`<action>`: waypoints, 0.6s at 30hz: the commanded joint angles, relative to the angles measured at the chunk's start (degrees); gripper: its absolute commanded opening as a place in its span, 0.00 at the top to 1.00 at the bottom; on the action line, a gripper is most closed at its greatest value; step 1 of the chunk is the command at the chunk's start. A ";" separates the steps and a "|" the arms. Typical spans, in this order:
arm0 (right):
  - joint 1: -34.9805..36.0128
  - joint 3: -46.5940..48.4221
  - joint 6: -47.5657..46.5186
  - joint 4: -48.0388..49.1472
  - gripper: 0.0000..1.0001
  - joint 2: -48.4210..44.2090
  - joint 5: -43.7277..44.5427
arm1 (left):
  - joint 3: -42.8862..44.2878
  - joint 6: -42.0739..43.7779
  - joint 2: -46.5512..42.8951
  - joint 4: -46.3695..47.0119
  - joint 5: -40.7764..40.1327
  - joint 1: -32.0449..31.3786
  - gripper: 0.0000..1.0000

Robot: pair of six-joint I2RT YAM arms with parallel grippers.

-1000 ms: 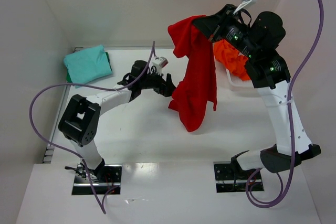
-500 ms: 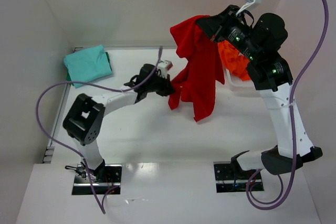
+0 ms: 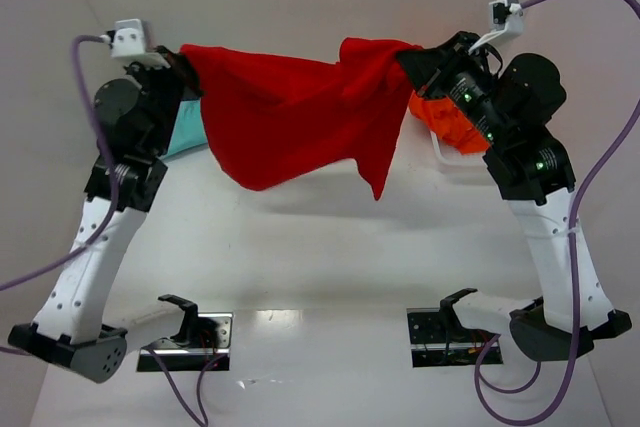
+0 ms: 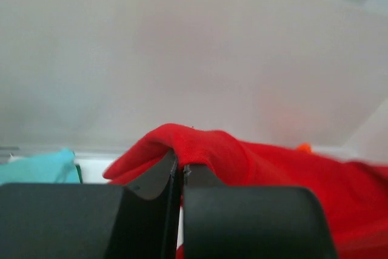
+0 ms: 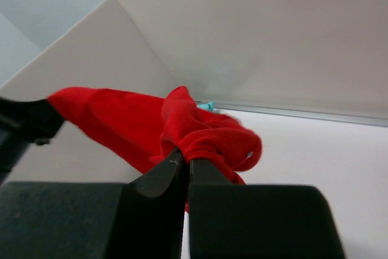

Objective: Fold and stack the t-shirts
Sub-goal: Flatten out the tshirt

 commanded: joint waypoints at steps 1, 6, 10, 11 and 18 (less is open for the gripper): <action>0.35 -1.01 -1.51 2.81 1.00 -2.19 2.20 | 2.76 3.65 -4.61 -1.08 -7.07 -0.03 1.00; 0.35 -1.01 -1.52 2.28 1.00 -3.51 3.88 | 3.46 4.19 -9.28 -0.47 -9.37 -0.03 1.00; 0.35 -1.54 -1.52 2.28 1.00 -4.65 4.93 | 3.46 4.79 -10.43 -0.47 -10.43 -0.03 1.00; 0.35 -2.06 -1.52 2.28 1.00 -4.66 4.94 | 3.46 4.80 -10.43 -0.47 -10.43 -0.03 1.00; 0.35 -3.39 -1.52 2.28 1.00 -5.18 4.94 | 4.52 5.33 -10.43 -1.08 -10.43 -0.03 1.00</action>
